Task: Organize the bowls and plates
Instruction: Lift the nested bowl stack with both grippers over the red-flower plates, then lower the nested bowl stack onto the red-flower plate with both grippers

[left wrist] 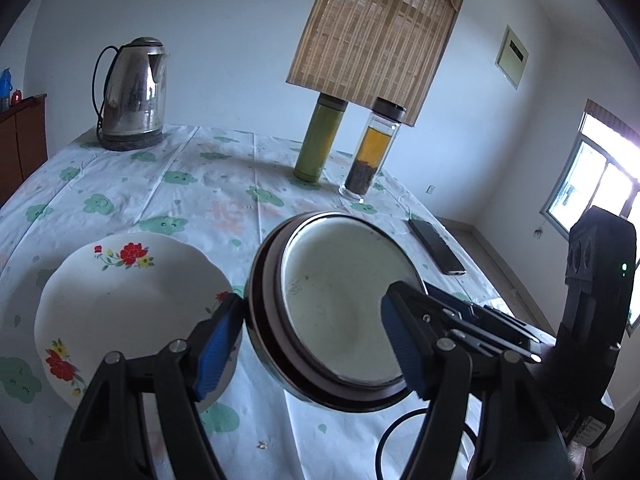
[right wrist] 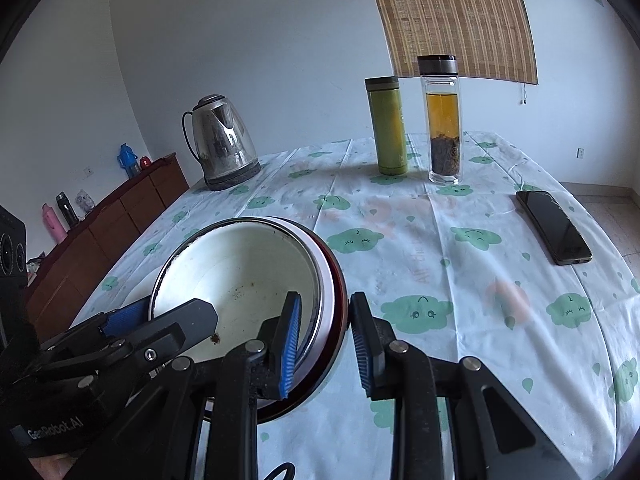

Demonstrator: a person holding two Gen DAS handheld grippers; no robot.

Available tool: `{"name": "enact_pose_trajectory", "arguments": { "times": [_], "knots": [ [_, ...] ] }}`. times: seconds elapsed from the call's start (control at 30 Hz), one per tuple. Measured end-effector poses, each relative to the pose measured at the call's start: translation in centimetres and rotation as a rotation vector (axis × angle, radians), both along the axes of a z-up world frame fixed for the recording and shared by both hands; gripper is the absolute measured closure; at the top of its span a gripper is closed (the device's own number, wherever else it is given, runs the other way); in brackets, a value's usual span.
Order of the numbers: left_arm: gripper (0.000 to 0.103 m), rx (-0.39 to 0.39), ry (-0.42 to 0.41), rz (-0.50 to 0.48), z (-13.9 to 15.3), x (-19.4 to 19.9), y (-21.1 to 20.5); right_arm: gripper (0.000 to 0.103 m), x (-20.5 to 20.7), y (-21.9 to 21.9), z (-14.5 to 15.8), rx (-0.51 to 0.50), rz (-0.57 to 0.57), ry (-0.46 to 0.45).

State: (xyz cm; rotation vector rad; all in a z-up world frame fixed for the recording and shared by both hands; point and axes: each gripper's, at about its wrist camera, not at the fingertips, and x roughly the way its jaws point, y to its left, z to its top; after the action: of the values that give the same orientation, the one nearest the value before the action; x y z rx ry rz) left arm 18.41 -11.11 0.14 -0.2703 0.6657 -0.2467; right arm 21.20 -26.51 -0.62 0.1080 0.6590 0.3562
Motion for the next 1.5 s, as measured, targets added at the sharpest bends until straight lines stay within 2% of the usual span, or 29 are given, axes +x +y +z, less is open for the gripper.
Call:
{"name": "enact_pose_trajectory", "arguments": {
  "times": [0.83,1.5],
  "knots": [
    [0.033,0.016,-0.031,0.120,1.3,-1.4,7.9,0.075,0.9,8.4,1.3,-0.011,0.130,0.006],
    [0.033,0.001,0.004,0.159,0.0,-1.0,11.9,0.076,1.6,12.7,0.1,-0.034,0.174,0.047]
  ]
}}
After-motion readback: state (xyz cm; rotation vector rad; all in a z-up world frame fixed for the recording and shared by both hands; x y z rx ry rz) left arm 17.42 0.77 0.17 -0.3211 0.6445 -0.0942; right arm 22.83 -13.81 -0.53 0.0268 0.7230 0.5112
